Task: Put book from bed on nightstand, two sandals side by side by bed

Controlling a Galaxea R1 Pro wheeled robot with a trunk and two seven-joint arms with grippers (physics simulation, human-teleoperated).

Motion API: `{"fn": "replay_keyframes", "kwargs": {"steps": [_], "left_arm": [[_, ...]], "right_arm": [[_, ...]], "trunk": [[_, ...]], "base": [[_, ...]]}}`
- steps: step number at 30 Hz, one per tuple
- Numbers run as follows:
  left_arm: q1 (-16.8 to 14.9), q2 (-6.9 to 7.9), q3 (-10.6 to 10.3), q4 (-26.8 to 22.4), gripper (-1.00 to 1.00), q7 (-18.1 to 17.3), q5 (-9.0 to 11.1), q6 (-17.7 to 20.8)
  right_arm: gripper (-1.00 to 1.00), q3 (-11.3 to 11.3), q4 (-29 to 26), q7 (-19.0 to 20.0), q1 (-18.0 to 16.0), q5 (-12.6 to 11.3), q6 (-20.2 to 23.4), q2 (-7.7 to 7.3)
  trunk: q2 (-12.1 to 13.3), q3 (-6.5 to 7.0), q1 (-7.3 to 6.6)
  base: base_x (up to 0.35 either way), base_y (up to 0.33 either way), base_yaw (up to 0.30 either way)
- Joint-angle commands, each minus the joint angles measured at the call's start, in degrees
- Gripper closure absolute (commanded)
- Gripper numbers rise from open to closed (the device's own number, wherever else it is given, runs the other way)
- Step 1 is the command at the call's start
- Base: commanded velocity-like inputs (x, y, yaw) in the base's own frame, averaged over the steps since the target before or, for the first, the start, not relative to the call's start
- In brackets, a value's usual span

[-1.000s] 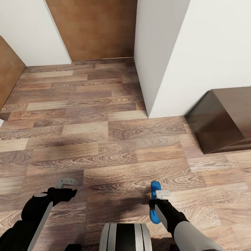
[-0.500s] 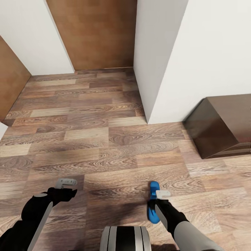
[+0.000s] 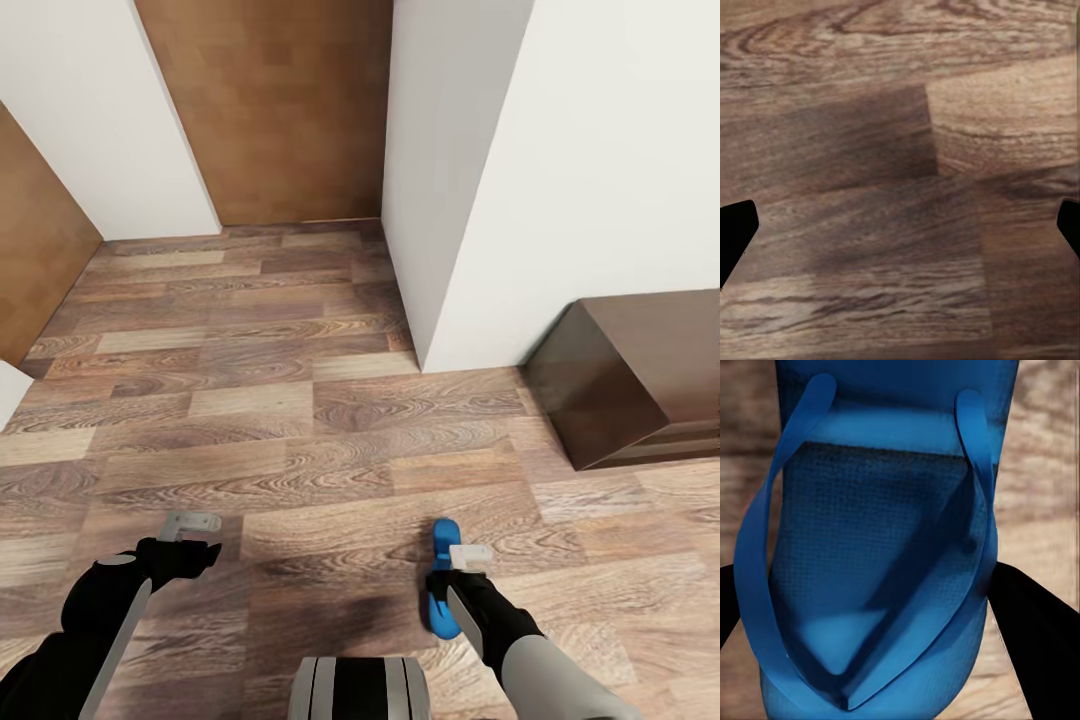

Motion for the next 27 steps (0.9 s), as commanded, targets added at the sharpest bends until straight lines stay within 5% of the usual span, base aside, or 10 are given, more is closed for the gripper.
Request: {"fn": "replay_keyframes", "kwargs": {"steps": [1,27], "left_arm": [[-0.03,0.01,0.05,-0.05,-1.0,-0.17,0.09,0.27],[-0.05,-0.05,0.0,0.03,-1.0,-0.15,0.02,0.2]], "right_arm": [[1.0,0.06,-0.1,-0.23,0.01,-0.12,0.32,-0.01],[1.0,0.05,-0.11,-0.16,0.33,-0.31,-1.82,-0.55]], "trunk": [[0.0,0.19,-0.03],[0.35,5.95,-0.7]], "base": [[0.0,0.0,0.0],[0.0,0.0,0.0]]}}
